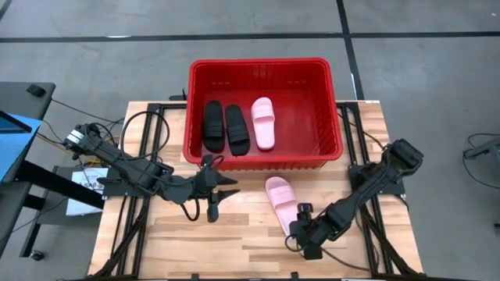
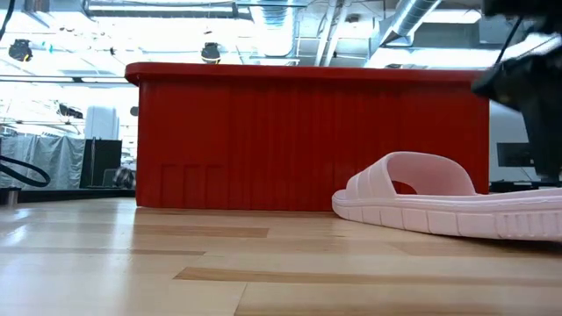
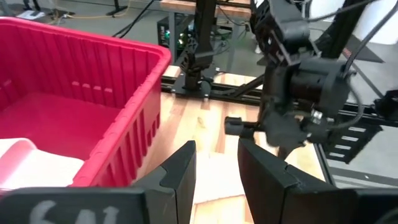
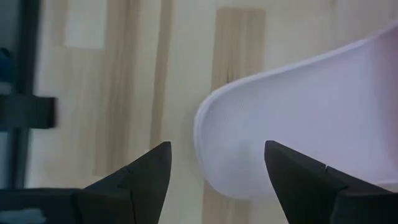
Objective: Pick and place slides into bin
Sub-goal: Put the pink slide into the red bin
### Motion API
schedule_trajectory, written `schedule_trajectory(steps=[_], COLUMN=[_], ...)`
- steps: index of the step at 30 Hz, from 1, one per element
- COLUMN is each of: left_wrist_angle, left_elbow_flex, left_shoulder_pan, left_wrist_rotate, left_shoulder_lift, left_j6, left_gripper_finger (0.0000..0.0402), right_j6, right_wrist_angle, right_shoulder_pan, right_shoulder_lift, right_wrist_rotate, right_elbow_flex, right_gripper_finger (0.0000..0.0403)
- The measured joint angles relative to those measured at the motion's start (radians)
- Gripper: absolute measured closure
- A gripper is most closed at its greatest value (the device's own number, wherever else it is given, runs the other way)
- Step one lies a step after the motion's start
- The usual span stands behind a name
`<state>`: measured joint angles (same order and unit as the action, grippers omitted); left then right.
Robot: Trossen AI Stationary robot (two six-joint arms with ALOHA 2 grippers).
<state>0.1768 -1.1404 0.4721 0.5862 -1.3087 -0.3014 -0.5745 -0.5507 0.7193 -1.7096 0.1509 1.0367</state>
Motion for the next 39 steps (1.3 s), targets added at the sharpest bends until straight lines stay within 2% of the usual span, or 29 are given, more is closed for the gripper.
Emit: schedule_trajectory(steps=[10,23,27,30,34,36,39], left_wrist_angle=[-0.001,0.008,0.024,0.029,0.032,0.041,0.054], left_elbow_flex=[0.000,0.000,0.000,0.000,0.000,0.000,0.000], left_shoulder_pan=[0.000,0.000,0.000,0.000,0.000,0.000,0.000], left_wrist_rotate=[-0.035,-0.042,-0.042,-0.042,-0.042,-0.042,-0.042], left_shoulder_lift=[0.000,0.000,0.000,0.000,0.000,0.000,0.000], left_j6=[-0.015,-0.019,-0.027,-0.028,-0.028,-0.032,-0.044], left_gripper_finger=[0.0294,0.0294,0.0294,0.0294,0.0294,0.0294,0.0294], right_j6=[0.013,0.007,0.005,0.003,-0.025,-0.045,-0.058], right_wrist_angle=[0.018,0.031,0.035,0.042,0.057,0.062,0.064], right_shoulder_pan=[0.001,-0.008,-0.010,-0.012,-0.032,-0.043,-0.055], right_shoulder_lift=[-0.143,-0.151,-0.150,-0.150,-0.147,-0.147,-0.147], right_wrist_rotate=[0.008,0.030,0.035,0.031,-0.037,-0.062,-0.074], right_elbow_flex=[0.009,0.004,0.000,0.000,0.001,0.001,0.001], right_gripper_finger=[0.0154,0.0163,0.0214,0.0279,0.0374,0.0389,0.0390])
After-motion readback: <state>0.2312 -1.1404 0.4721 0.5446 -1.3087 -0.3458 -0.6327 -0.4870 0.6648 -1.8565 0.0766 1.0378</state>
